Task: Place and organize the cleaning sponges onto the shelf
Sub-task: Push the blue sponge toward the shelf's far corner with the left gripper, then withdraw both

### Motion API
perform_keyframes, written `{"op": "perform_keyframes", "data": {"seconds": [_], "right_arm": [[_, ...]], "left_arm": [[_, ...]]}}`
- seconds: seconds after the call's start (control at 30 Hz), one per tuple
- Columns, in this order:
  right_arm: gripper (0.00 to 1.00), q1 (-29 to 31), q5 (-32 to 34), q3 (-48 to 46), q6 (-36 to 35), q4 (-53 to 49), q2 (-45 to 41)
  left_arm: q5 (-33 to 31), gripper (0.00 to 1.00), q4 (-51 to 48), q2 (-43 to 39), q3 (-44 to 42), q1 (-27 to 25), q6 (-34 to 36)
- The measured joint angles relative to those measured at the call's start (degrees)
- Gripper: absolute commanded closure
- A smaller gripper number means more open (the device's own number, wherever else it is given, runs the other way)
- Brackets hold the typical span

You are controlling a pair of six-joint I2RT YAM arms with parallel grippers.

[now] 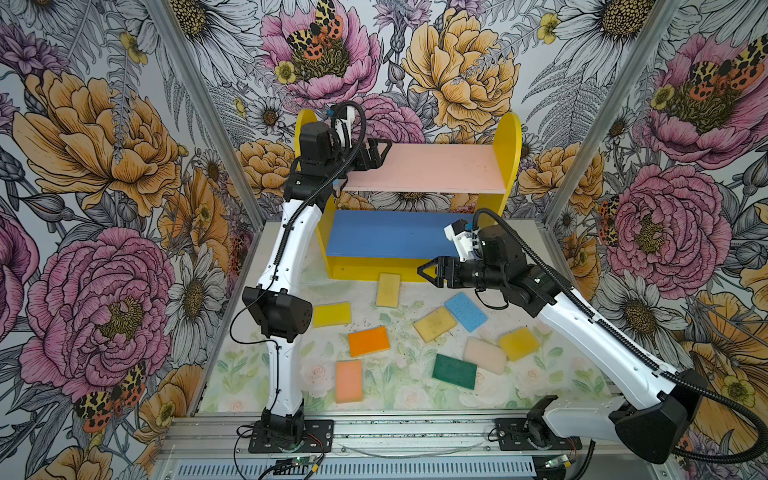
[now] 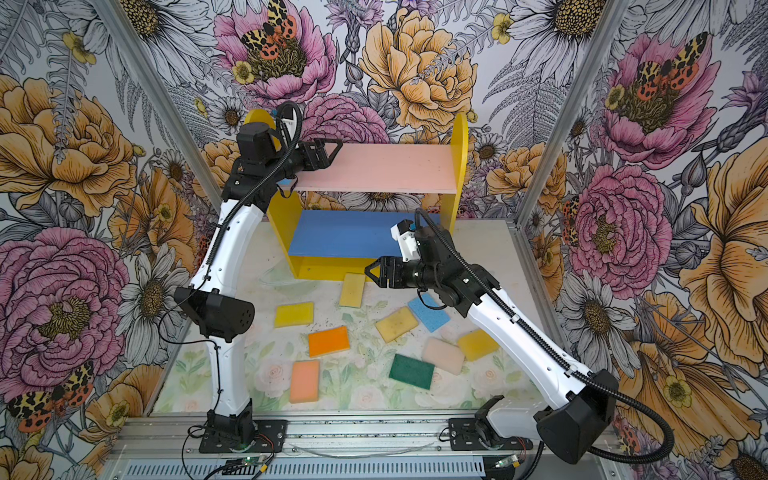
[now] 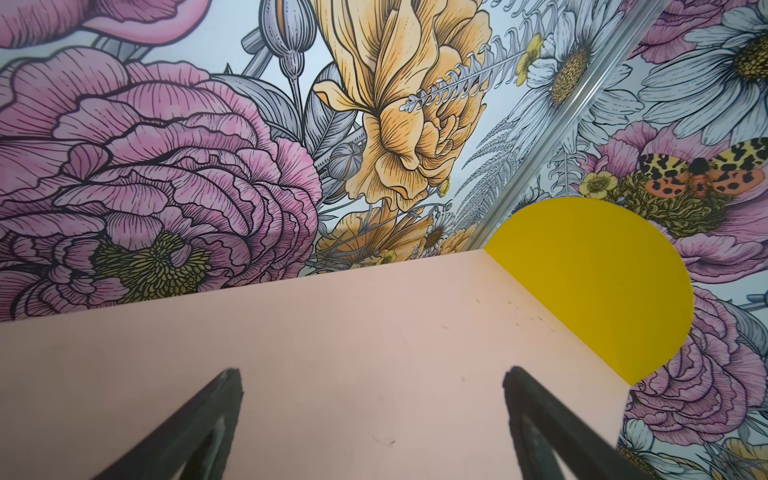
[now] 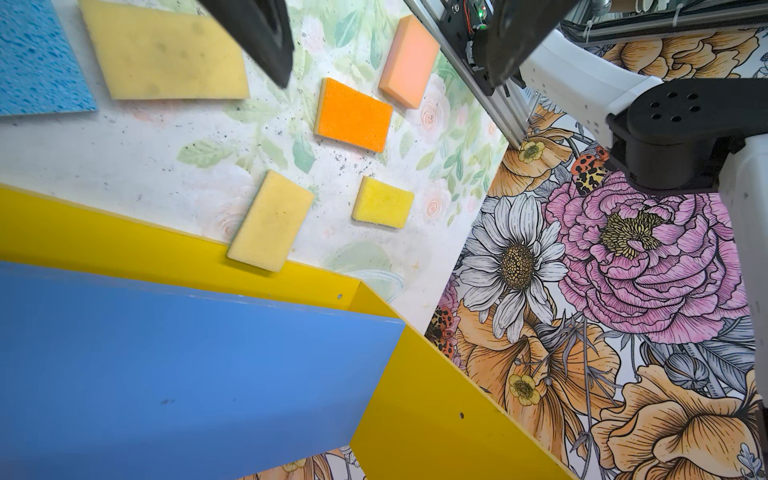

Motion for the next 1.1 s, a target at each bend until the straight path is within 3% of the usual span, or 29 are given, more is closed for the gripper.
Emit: {"op": "perform_keyframes", "data": {"seconds": [0.37, 0.53, 0.83, 0.97, 1.1], "right_arm": [[0.26, -0.76, 1.70, -5.57, 1.46, 0.42, -6.75], [0.25, -3.19, 3.50, -12.15, 2.75, 0.35, -11.91], [0.29, -11.85, 6.95, -25.29, 6.56, -0.09, -17.88], [0.30, -16.68, 9.33, -31.74, 8.39, -0.33, -18.34], [0.32, -18.93, 12.39, -35.17, 10.27, -1.01, -15.87]], "left_arm": [[9.66, 0.01, 11.41, -0.57, -2.86, -1.75, -9.55], [14.01, 0.01, 12.52, -8.31, -11.91, -6.29, -11.74], [12.74, 0.01, 12.09, -42.34, -50.53, -18.45, -8.02], [7.04, 0.01, 13.00, -54.73, -68.32, -21.86, -8.22], [-0.22, 0.02, 15.43, -61.70, -87.34, -24.61, -11.96]]}}
